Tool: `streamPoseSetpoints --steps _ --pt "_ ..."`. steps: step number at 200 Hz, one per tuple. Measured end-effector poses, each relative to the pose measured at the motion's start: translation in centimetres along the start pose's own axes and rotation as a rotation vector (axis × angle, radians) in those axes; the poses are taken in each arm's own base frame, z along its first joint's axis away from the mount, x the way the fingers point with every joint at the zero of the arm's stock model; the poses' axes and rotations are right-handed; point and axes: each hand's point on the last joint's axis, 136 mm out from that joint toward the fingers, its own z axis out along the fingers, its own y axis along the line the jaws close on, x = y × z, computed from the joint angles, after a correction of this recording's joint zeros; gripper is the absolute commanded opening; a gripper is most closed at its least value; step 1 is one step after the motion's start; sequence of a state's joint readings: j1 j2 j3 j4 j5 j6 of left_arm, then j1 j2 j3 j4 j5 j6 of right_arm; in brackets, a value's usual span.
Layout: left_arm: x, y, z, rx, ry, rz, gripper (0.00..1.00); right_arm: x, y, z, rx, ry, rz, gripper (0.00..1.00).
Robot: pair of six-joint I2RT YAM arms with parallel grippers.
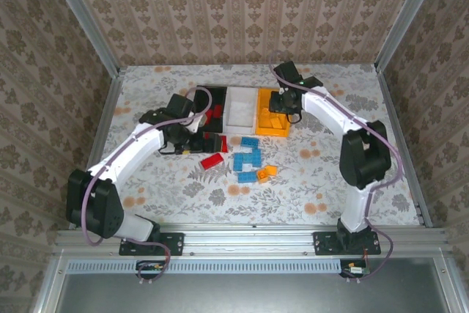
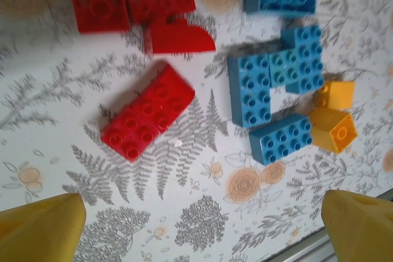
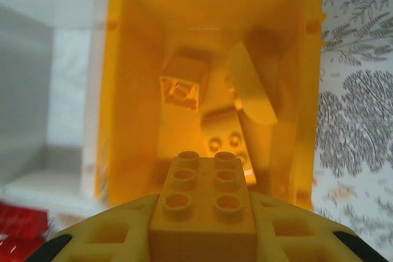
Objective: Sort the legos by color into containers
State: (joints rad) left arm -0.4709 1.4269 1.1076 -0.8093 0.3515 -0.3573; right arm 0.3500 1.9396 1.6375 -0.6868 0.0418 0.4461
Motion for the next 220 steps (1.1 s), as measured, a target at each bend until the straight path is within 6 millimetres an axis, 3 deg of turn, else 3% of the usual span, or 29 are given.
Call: streamPoseSetpoints --steps 34,59,81,105,129,178,193,220 --pt "1.5 -1.6 1.1 0.014 0.038 0.045 0.96 0.4 -0.9 3.0 0.028 0.058 -0.013 0.58" --pt "2.1 -2.7 1.9 0.02 0.064 0.08 0.95 0.4 -0.4 2.4 0.008 0.051 -0.022 0.63" --pt "2.4 -3.0 3.1 0.015 0.098 0.094 0.93 1.3 -0.3 0.5 -0.005 0.039 -0.031 0.65" --pt "2.9 -3.3 4.5 -0.002 0.134 0.114 0.87 4.1 -0.3 -3.1 -0.032 0.019 -0.04 0.65" --pt "3.6 -3.8 6.1 -0.02 0.18 0.14 0.8 8.3 -0.7 -5.7 -0.081 0.01 -0.018 0.65" --pt "2.4 -5.8 8.9 -0.052 0.215 0.199 0.72 16.1 -2.8 -5.1 -0.071 0.096 0.035 0.65" --pt "2.0 -6.1 9.5 -0.063 0.219 0.212 0.71 17.3 -3.3 -5.1 -0.068 0.106 0.046 0.65" --pt "1.9 -5.6 10.8 -0.097 0.245 0.218 0.69 17.7 -3.6 -5.6 -0.076 0.091 0.066 0.65"
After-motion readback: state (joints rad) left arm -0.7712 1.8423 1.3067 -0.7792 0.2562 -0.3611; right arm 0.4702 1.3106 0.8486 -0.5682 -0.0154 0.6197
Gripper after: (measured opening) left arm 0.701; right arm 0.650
